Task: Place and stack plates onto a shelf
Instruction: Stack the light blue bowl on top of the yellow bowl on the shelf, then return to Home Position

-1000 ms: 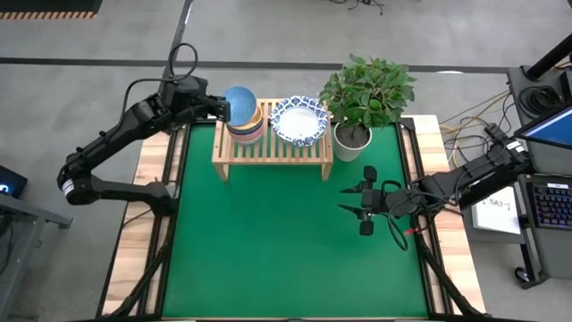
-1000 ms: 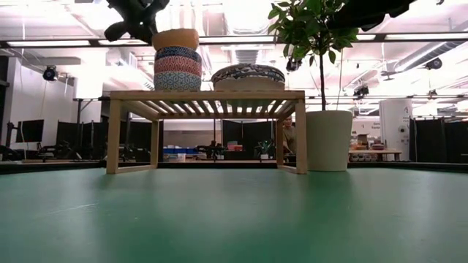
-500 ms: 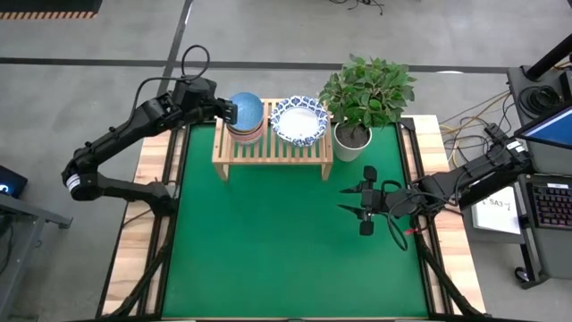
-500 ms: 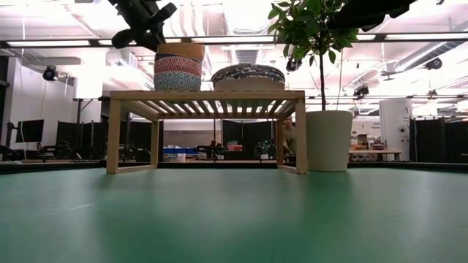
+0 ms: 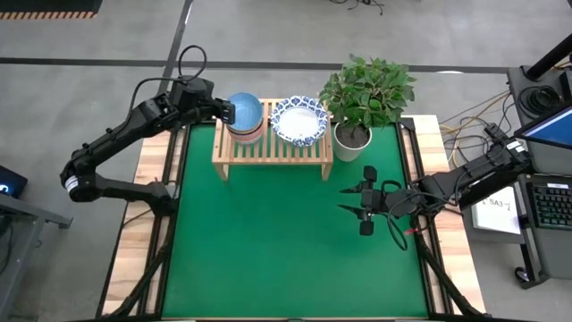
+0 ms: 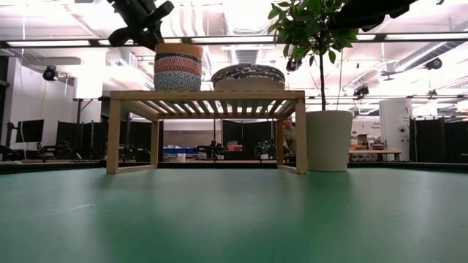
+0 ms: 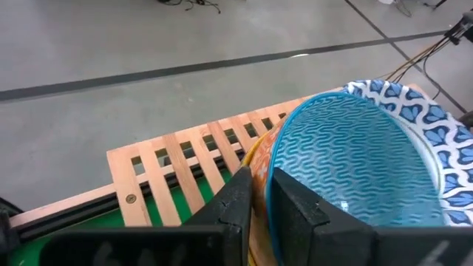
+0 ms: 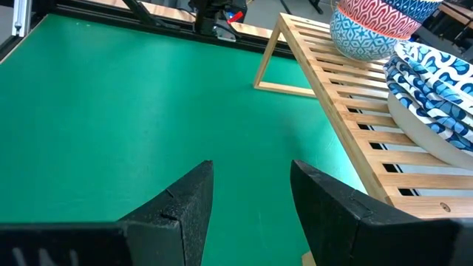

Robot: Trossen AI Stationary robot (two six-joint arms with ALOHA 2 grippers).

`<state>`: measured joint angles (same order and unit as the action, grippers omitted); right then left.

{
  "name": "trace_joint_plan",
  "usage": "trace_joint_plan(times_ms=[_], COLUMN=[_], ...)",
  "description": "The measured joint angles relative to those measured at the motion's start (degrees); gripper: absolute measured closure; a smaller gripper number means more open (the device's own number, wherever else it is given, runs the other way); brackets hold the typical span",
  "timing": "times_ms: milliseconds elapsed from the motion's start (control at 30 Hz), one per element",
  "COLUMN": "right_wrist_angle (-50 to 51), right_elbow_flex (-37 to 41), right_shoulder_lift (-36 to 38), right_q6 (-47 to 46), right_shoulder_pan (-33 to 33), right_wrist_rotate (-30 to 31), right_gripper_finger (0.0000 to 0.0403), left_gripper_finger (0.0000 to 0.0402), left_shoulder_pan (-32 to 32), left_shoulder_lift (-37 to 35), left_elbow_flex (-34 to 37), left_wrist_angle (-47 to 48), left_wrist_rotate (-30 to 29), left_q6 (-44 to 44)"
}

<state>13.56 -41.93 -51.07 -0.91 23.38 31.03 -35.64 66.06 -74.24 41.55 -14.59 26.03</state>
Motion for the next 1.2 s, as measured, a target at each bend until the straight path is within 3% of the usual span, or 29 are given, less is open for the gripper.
trace_joint_plan(times_ms=[500,733,933,1200], right_wrist_angle=[0.0,-0.2,-0.6,-3.0], right_elbow_flex=[0.0,1.4,1.7,2.4], right_shoulder_lift=[0.0,0.0,0.1,0.1], right_q6=[0.1,2.1,3.4,5.1], right_shoulder_pan=[0.0,0.0,0.0,0.0], right_wrist_rotate=[0.0,0.0,-0.8,-3.8], right_gripper_finger=[0.0232,0.0232,0.0232,0.0232], left_gripper_finger=[0.0238,0.0212,0.0212,0.0212], left_shoulder_pan=[0.0,2.4,11.1,28.5], left_shoulder_lift=[-2.8,-8.1,-13.5,-18.6], left_elbow_flex=[0.0,0.1,3.7,18.3], left_wrist_angle=[0.5,3.9,2.5,-13.0], left_wrist_rotate=[0.2,2.1,2.1,1.7], left_q6=[-3.3,-4.6,-4.0,-3.6])
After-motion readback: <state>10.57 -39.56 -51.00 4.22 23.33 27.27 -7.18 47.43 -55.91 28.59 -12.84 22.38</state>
